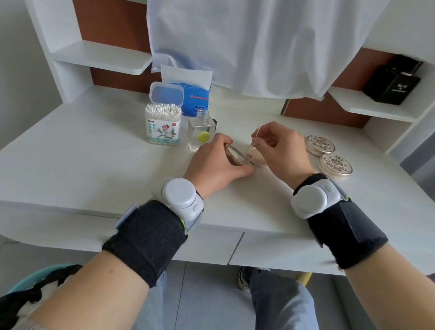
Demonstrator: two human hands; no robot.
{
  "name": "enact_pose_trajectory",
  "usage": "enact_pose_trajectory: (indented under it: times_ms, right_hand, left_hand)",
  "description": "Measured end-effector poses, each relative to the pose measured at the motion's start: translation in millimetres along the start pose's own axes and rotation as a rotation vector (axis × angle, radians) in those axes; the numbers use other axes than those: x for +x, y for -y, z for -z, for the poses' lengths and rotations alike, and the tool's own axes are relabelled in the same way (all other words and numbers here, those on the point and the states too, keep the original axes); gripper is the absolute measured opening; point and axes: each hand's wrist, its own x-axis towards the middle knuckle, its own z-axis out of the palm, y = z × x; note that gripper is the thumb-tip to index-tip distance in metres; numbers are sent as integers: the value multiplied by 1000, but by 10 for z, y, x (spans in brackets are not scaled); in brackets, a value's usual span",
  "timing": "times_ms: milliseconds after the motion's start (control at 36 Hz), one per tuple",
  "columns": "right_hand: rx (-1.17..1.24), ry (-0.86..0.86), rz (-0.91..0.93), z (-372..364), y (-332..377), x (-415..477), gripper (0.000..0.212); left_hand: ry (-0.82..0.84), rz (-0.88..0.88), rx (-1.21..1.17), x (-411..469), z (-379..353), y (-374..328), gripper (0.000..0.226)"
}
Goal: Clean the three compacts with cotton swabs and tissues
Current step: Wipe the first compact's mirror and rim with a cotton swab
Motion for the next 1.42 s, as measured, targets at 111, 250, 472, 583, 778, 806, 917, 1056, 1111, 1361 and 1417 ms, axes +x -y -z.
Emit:
enact_pose_trajectory:
  times_ms: [111, 250, 472, 583, 778, 806, 917, 1056, 1111, 1361, 1417]
  right_hand:
    - [59, 37, -4, -12, -3, -11, 11]
    - [38, 23, 12, -18, -29, -17, 15]
    - [39, -13, 12, -21, -52, -10, 15]
    - [72, -21, 6, -21, -54, -9, 14]
    - [75, 19, 38, -31, -53, -24, 27]
    - [83, 17, 42, -32, -49, -26, 28]
    - [82, 14, 38, -35, -62, -25, 23]
    - [64, 20, 46, -52, -70, -23, 13]
    - [42, 21, 50, -57, -70, -19, 10]
    - [-47, -14, 23, -149, 4, 85, 7]
    - [-30, -30, 16, -195, 42, 107, 7]
  left_hand:
    - [-4, -4, -4, 1, 3, -6, 72]
    - [-3, -6, -2, 5, -12, 2, 72]
    - [-7, -3, 8, 20, -16, 14, 72]
    - [-12, -6, 13, 20, -24, 21, 73]
    - [-11, -11, 16, 21, -23, 19, 73]
    - [-12, -14, 16, 21, -21, 18, 73]
    - [-14, -14, 14, 30, -19, 25, 72]
    - [-17, -17, 17, 35, -30, 38, 71]
    - [-14, -16, 13, 36, -30, 36, 72]
    - [-29, 3, 18, 49, -35, 53, 71]
    - [-28, 10, 23, 46, -33, 51, 71]
